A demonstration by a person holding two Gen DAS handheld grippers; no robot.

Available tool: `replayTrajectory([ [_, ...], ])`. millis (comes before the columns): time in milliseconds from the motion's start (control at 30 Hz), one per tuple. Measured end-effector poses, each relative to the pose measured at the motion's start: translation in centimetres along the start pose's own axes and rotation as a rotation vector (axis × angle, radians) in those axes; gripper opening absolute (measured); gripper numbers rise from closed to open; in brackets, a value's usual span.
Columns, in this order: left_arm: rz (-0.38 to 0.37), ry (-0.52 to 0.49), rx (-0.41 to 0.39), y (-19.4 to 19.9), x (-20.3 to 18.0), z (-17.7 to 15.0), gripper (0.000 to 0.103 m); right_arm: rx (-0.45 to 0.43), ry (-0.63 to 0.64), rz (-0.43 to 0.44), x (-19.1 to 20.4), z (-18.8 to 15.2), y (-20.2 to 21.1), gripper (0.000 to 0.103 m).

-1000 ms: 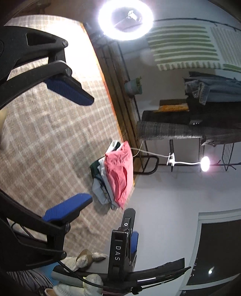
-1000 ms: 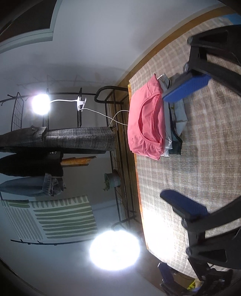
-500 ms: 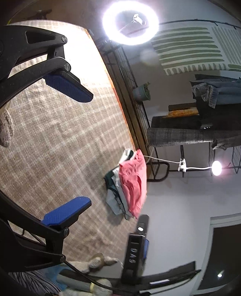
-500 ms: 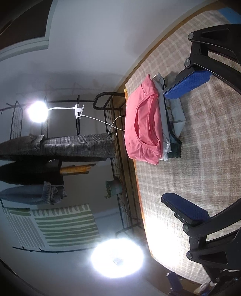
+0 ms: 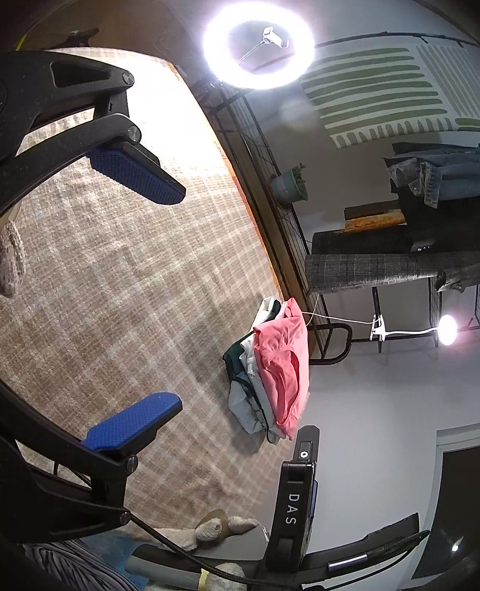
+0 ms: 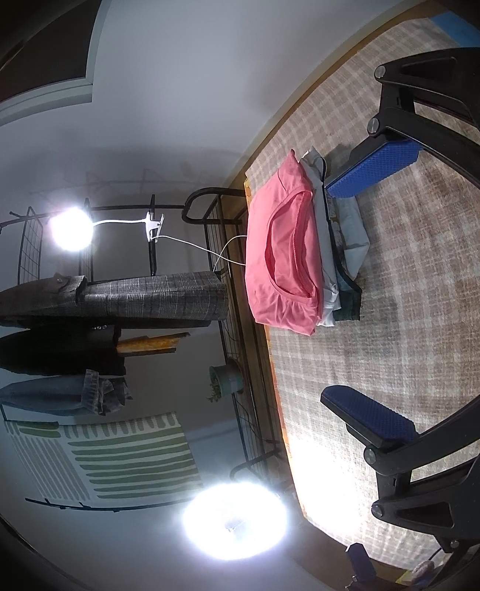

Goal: Fold small clothes

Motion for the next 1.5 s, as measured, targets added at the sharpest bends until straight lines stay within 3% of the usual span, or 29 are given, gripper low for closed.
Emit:
replayTrajectory([
  [1500,-0.005,0.001,0.001,0.26,0.32,-0.13,0.103,0.004,-0.003,-0.003,0.37,-0.48,-0.07,0.103],
])
Point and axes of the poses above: each gripper's, at about its wrist camera, not at the fingertips, and y roughly against the way its jaws point, x to its left, z to its top, the point moved 9 cm from there along -y, roughly the way its jaws point, and after that the axes turned 6 degrees about -z, right-handed, at the moved point
